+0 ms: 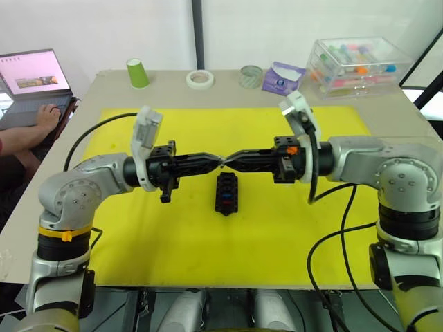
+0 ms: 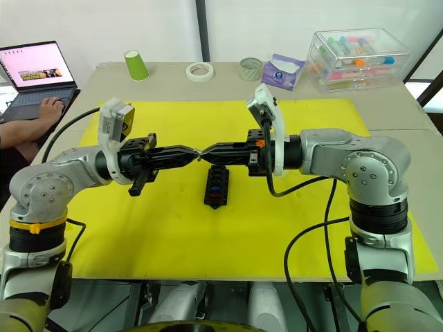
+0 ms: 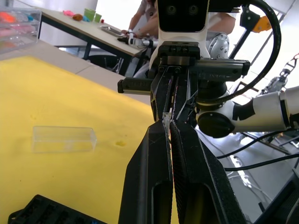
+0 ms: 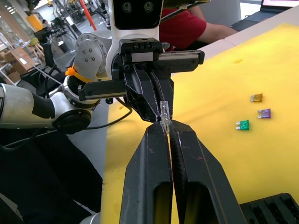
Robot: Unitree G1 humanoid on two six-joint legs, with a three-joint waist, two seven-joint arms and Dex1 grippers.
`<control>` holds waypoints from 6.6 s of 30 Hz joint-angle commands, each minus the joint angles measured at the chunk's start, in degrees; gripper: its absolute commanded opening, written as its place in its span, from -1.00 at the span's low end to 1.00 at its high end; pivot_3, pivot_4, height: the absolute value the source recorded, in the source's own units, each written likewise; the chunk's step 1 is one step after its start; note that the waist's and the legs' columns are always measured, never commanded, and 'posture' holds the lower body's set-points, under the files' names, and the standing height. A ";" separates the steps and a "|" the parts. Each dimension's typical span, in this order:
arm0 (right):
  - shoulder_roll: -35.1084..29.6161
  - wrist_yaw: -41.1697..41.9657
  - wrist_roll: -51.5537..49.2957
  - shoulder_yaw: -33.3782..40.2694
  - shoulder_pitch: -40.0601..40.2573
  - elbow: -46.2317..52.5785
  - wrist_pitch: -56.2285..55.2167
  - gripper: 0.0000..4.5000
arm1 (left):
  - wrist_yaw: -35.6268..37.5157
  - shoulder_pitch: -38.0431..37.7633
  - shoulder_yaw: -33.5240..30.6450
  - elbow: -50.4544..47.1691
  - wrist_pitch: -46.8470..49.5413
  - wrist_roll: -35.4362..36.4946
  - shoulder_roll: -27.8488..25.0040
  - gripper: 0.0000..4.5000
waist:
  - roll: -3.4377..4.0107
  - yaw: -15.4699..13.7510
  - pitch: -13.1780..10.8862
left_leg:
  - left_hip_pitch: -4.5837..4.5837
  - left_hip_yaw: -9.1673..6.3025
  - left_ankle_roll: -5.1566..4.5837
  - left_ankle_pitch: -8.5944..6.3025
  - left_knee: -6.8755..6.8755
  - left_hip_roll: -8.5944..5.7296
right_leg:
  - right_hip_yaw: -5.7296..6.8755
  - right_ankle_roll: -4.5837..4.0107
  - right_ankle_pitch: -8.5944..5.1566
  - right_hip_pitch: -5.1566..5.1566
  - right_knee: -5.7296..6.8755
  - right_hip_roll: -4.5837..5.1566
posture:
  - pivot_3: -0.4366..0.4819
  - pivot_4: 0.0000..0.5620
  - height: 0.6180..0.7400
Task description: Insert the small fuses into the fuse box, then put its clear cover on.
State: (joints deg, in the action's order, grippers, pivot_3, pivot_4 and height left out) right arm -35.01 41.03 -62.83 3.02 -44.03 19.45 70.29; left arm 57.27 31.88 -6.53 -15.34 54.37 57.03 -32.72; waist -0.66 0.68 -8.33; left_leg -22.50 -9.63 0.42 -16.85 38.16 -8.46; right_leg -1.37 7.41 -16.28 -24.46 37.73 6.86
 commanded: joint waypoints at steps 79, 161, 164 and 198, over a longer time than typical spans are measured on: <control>-5.09 17.15 53.63 -31.97 -1.11 -0.11 -25.10 -1.00 | 3.11 -16.08 12.02 1.63 -39.40 -33.91 -0.26 0.98 | 0.05 -0.09 -0.05 | -0.01 0.03 -0.02 -0.01 -0.08 0.04 | 0.08 0.00 0.01 0.03 -0.20 -0.03 | -0.05 -0.47 1.00; -0.83 14.31 49.69 -24.91 4.88 0.54 -23.76 -0.97 | 5.25 -14.23 12.56 5.83 -41.23 -35.17 0.91 1.00 | 0.06 -0.03 -0.04 | -0.01 0.02 -0.02 -0.01 -0.06 0.03 | 0.09 0.00 0.01 0.03 -0.19 -0.03 | -0.05 -0.47 1.00; -0.82 14.09 50.25 -25.81 5.54 -0.75 -24.58 -0.97 | 5.14 -14.46 12.63 5.42 -41.00 -35.12 0.90 1.00 | 0.06 -0.07 -0.04 | -0.01 0.02 -0.02 -0.01 -0.06 0.03 | 0.09 0.00 0.01 0.04 -0.19 -0.03 | -0.05 -0.47 1.00; -15.17 12.35 44.69 16.46 30.47 -4.46 -43.11 0.80 | -0.39 -16.94 -13.98 25.55 -40.82 -34.45 -18.34 1.00 | 0.07 -1.07 -0.04 | 0.02 0.04 -0.03 -0.02 -0.10 0.02 | 0.08 0.00 0.01 0.06 -0.20 -0.05 | -0.05 -0.47 1.00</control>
State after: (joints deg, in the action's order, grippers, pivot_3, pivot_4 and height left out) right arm -49.26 53.57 -18.91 14.88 -14.45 16.80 30.93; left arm 57.98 14.66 -17.45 7.86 16.27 23.81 -49.72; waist -0.58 -0.39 -8.38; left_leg -22.48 -9.58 0.40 -16.87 38.06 -8.44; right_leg -1.29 7.41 -16.27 -24.41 37.53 6.82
